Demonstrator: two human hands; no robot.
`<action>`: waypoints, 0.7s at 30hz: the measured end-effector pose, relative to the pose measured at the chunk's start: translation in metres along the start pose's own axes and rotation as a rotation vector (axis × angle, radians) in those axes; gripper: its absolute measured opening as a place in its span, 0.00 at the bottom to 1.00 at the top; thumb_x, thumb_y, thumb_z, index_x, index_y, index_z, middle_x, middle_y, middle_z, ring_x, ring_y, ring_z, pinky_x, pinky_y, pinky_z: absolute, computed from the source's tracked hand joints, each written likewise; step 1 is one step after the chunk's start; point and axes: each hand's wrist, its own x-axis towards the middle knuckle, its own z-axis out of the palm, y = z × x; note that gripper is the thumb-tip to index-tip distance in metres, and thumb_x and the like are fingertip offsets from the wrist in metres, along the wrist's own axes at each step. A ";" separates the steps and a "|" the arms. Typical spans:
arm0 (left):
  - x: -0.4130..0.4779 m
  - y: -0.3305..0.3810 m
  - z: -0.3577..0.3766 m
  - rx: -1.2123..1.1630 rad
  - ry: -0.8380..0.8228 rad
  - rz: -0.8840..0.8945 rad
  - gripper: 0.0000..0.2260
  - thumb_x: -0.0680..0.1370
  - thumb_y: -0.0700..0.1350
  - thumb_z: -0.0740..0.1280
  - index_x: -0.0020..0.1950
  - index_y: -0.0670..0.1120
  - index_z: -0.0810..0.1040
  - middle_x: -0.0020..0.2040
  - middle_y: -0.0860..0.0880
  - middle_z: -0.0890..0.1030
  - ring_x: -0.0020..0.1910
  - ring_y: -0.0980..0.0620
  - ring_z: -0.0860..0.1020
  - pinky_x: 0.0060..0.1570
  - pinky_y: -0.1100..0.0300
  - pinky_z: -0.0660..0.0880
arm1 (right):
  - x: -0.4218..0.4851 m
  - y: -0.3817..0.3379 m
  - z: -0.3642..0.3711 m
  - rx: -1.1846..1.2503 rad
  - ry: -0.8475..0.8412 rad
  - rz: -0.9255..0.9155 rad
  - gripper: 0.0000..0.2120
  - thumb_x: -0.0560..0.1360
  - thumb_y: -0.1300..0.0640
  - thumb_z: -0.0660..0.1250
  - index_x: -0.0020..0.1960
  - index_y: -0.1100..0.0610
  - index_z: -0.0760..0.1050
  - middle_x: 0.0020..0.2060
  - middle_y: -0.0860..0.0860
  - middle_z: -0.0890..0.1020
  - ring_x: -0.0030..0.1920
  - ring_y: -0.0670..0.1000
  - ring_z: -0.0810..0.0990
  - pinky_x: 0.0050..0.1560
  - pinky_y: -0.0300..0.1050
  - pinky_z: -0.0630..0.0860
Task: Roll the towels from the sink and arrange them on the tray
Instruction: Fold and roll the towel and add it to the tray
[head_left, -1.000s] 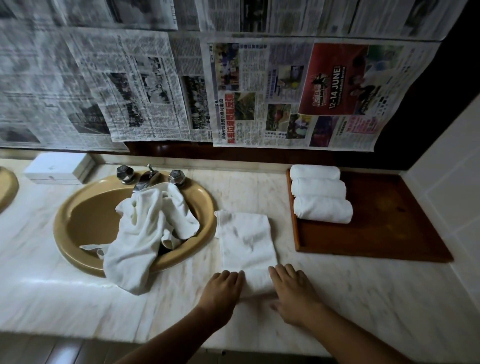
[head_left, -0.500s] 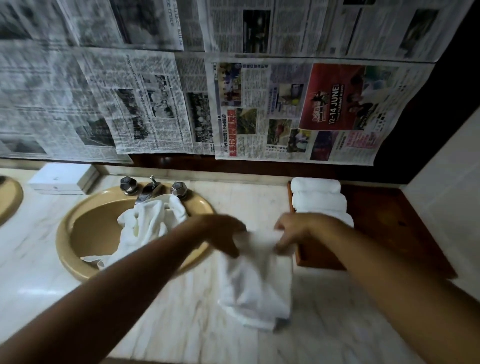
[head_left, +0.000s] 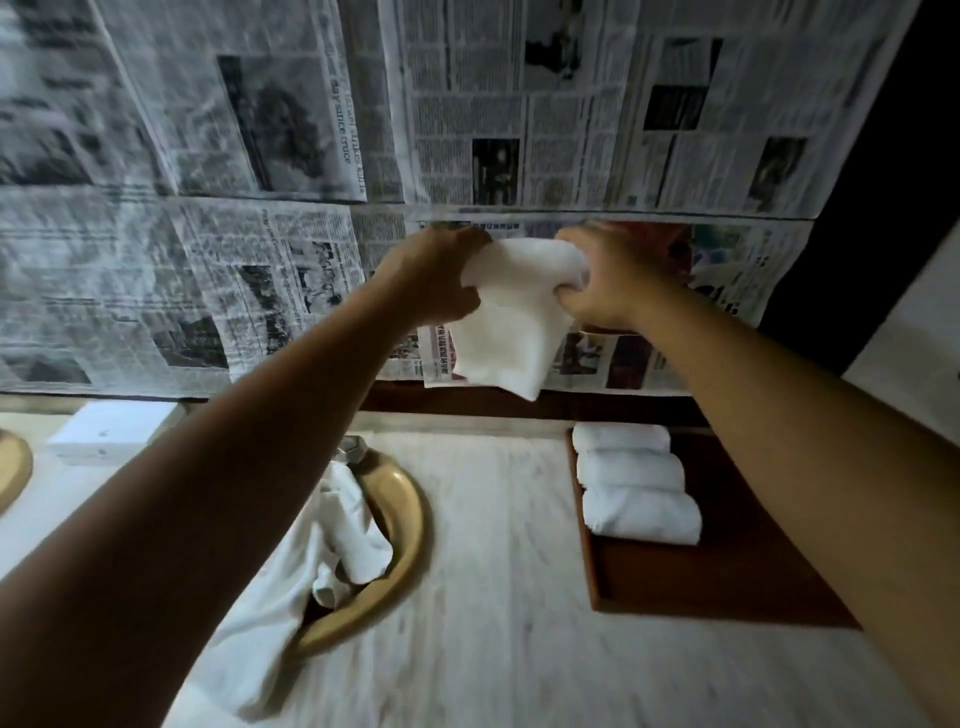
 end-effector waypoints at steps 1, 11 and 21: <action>-0.003 0.001 0.001 0.010 0.007 0.002 0.27 0.74 0.46 0.73 0.73 0.50 0.71 0.63 0.44 0.80 0.56 0.42 0.80 0.54 0.47 0.82 | -0.003 0.001 -0.001 -0.010 0.012 -0.002 0.30 0.69 0.49 0.72 0.70 0.51 0.71 0.62 0.53 0.76 0.57 0.56 0.76 0.53 0.51 0.77; -0.203 0.040 0.171 -0.125 -0.283 0.008 0.25 0.69 0.46 0.68 0.67 0.52 0.73 0.57 0.49 0.80 0.52 0.42 0.78 0.47 0.49 0.78 | -0.227 -0.006 0.157 0.034 -0.282 0.133 0.31 0.69 0.50 0.72 0.71 0.50 0.71 0.65 0.52 0.75 0.61 0.58 0.77 0.56 0.53 0.79; -0.396 0.097 0.242 -0.315 -0.541 -0.062 0.31 0.60 0.51 0.74 0.64 0.53 0.74 0.56 0.57 0.79 0.51 0.51 0.78 0.43 0.58 0.78 | -0.429 -0.033 0.244 0.160 -0.550 0.254 0.34 0.59 0.48 0.73 0.66 0.48 0.73 0.63 0.50 0.77 0.50 0.55 0.83 0.44 0.46 0.82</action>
